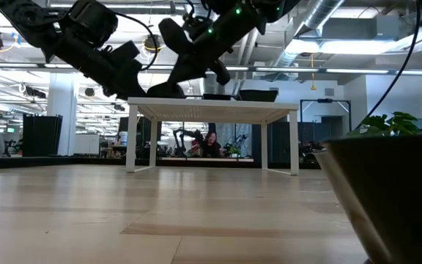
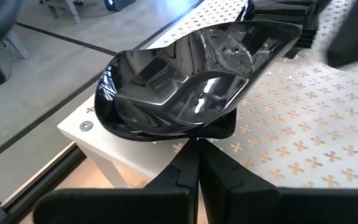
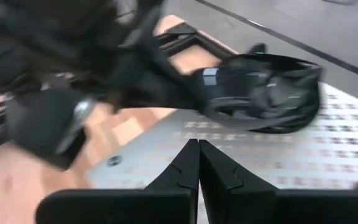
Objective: Pick & Place Mini shaped plates
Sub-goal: Stack the leaf-shaped plate on top of the leaf-shaped plate on the shelf
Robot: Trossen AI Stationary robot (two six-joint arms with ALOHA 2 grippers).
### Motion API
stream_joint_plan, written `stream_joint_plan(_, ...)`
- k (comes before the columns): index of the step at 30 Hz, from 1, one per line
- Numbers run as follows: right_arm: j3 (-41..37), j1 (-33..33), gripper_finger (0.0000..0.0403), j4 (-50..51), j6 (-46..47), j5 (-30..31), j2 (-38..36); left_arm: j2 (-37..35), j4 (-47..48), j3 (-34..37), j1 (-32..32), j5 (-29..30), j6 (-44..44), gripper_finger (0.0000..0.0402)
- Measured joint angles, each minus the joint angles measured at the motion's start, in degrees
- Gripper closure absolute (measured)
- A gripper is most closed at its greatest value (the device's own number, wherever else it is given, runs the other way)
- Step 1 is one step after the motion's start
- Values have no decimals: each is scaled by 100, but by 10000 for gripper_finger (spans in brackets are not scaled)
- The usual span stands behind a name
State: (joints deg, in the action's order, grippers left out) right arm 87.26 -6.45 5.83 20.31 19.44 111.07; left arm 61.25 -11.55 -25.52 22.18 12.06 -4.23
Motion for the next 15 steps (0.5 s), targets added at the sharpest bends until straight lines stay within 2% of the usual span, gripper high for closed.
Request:
stream_joint_plan(3, 0, 98, 403, -42, -96, 42, 0, -4, -10, 0, -89, 3, 0, 396)
stream_joint_plan(10, 2, 89, 403, 69, 47, 904, -55, -280, -9, 0, -234, 332, 0, 396)
stream_joint_plan(15, 2, -63, 403, 227, 205, 915, -22, -301, 5, 0, -267, 335, 0, 396)
